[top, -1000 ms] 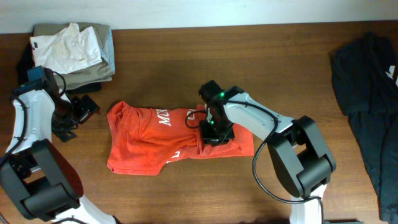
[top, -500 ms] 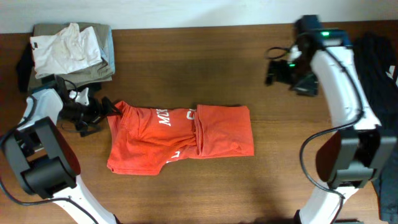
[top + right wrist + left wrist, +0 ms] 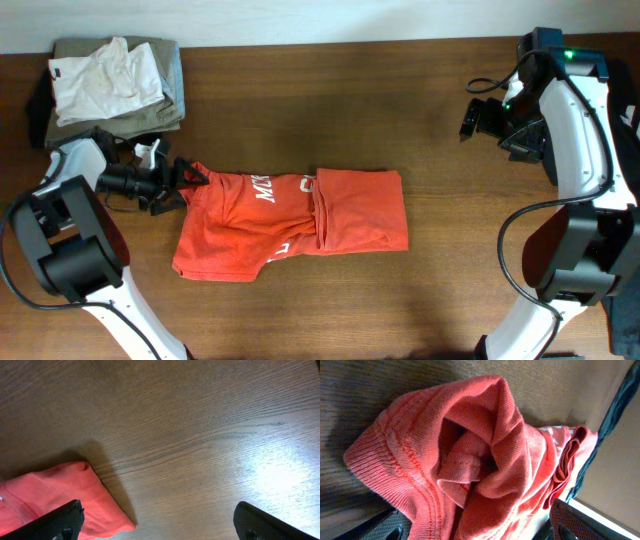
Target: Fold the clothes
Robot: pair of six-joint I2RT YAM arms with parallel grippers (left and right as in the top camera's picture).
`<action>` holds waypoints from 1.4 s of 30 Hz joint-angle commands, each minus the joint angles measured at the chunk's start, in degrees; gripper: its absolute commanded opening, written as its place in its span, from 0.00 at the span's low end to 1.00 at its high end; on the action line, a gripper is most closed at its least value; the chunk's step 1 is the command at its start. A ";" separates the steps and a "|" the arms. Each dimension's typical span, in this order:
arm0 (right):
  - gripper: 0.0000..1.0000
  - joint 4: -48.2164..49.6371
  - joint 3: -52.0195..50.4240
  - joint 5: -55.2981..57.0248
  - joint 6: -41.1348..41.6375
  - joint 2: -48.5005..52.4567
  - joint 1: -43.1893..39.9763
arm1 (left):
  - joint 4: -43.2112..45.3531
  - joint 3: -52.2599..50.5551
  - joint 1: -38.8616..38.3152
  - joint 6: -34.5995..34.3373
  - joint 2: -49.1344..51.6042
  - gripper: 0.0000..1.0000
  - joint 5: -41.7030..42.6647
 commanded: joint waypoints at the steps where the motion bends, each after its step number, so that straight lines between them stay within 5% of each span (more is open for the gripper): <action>1: 0.99 0.00 0.96 0.07 -0.52 -0.59 0.39 | -0.50 -3.87 -0.57 0.15 6.60 0.76 -21.14; 4: 0.99 -0.15 0.94 -0.37 -0.52 -0.59 0.39 | -1.22 -3.87 -2.60 -1.60 6.60 0.58 -23.63; 9: 0.99 -0.22 0.81 -0.61 -0.55 -0.57 0.39 | -2.10 -3.50 -7.96 -7.52 6.60 0.01 -33.31; 15: 0.99 -0.24 -0.72 -0.61 -0.55 -0.52 0.72 | -11.30 8.37 -7.39 -24.50 6.60 0.00 -50.75; 19: 0.99 2.01 -6.08 -1.29 -0.55 -0.37 2.40 | -21.16 22.56 -7.89 -26.71 6.60 0.00 -51.69; 23: 0.99 9.68 -14.84 -4.26 -0.52 -0.20 6.67 | -28.22 31.89 -12.94 -26.67 6.36 0.01 -46.05; 30: 0.99 25.05 -29.40 -13.44 -0.22 -0.13 15.67 | -27.52 34.29 -26.25 -26.64 0.42 0.00 -38.05; 42: 0.99 26.45 -29.83 -14.58 1.20 1.31 17.49 | -24.68 34.25 -43.85 -26.69 -2.51 0.00 -30.01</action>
